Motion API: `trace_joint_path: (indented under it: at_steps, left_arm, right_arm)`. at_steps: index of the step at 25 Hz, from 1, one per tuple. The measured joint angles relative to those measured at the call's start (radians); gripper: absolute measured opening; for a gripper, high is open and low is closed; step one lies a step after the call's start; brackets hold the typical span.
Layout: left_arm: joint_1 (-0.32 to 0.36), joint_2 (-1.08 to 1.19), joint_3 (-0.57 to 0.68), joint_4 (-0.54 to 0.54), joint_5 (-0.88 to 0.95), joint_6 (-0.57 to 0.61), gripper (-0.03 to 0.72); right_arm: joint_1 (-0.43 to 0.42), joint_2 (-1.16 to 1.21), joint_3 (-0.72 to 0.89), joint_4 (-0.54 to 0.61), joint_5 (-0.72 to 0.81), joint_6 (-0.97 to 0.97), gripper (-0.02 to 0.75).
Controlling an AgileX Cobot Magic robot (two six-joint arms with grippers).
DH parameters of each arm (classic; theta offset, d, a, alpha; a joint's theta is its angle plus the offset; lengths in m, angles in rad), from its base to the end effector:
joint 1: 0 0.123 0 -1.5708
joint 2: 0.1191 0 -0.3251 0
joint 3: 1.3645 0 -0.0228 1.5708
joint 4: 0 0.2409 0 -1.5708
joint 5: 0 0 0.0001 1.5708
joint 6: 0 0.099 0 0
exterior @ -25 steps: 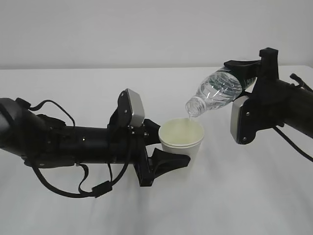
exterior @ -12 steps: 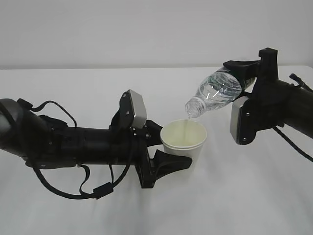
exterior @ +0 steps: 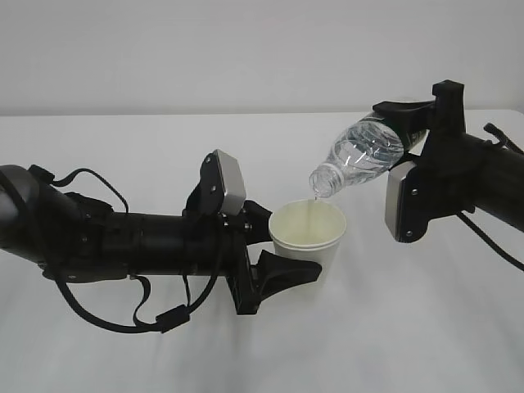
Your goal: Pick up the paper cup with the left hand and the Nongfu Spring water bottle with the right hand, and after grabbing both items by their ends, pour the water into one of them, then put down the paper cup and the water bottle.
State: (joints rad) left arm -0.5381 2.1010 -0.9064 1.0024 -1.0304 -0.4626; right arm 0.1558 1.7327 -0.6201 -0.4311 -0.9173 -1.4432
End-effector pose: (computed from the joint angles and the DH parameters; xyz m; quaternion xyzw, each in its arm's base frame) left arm 0.2968 -0.2604 0.1514 0.4853 0.6257 -0.4038 0.4583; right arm 0.3178 0.0831 0.2267 -0.6678 0.3561 -0.3599 0.5456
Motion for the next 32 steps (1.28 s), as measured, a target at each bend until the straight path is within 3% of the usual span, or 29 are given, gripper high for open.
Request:
trace_joint_path:
  at_steps: [32]
  left_arm:
    - [0.000,0.000,0.000,0.000,0.005,0.000,0.486]
  right_arm:
    - [0.000,0.000,0.000,-0.011,-0.002,-0.009,0.448]
